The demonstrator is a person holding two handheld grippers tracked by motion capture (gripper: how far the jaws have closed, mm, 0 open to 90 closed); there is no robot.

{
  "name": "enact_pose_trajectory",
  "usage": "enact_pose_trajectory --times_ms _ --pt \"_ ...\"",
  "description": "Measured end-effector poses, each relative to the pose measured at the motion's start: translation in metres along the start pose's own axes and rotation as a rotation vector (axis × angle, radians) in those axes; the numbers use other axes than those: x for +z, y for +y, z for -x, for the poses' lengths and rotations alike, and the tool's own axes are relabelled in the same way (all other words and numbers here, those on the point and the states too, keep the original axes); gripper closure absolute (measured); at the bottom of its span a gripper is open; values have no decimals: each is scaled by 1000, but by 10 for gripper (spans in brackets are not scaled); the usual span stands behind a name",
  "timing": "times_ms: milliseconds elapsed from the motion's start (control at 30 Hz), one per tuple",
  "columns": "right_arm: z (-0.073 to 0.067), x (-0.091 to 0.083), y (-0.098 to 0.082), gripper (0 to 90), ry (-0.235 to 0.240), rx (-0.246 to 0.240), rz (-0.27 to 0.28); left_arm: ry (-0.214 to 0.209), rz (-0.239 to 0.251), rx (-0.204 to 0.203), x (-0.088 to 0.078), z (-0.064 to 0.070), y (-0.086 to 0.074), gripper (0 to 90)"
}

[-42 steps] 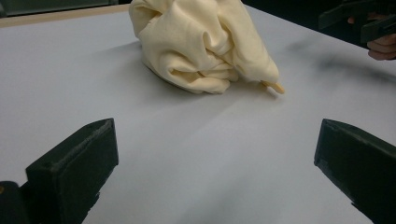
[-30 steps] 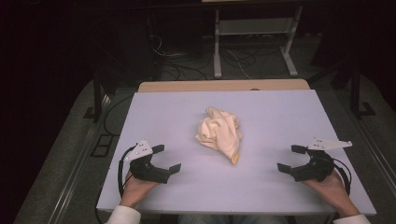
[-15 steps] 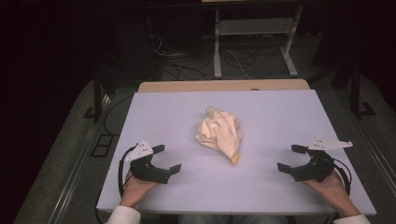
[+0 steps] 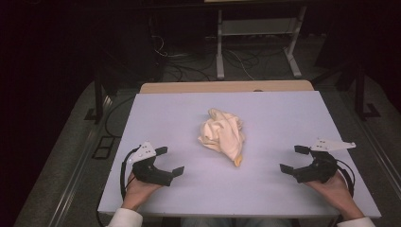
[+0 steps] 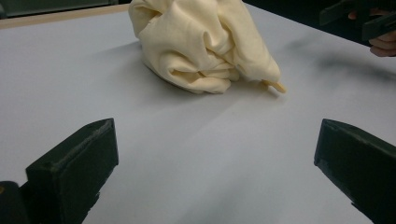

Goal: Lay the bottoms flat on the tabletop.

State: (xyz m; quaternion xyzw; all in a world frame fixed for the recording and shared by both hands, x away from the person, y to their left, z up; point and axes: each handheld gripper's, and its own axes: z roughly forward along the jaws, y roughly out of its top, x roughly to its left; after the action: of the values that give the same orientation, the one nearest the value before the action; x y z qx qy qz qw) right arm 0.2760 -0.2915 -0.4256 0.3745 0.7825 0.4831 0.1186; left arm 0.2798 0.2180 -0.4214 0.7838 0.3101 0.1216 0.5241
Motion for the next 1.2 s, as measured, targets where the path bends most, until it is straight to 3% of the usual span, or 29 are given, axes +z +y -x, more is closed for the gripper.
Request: enact_pose_trajectory --times_ms 200,400,1200 --pt "-1 0 5 0 -5 -10 -10 25 -30 7 2 3 0 0" --pt "-3 -2 14 0 -3 -22 -16 23 -47 14 4 6 9 0" --pt "6 6 50 0 8 -46 -13 46 -86 24 14 -12 31 0"
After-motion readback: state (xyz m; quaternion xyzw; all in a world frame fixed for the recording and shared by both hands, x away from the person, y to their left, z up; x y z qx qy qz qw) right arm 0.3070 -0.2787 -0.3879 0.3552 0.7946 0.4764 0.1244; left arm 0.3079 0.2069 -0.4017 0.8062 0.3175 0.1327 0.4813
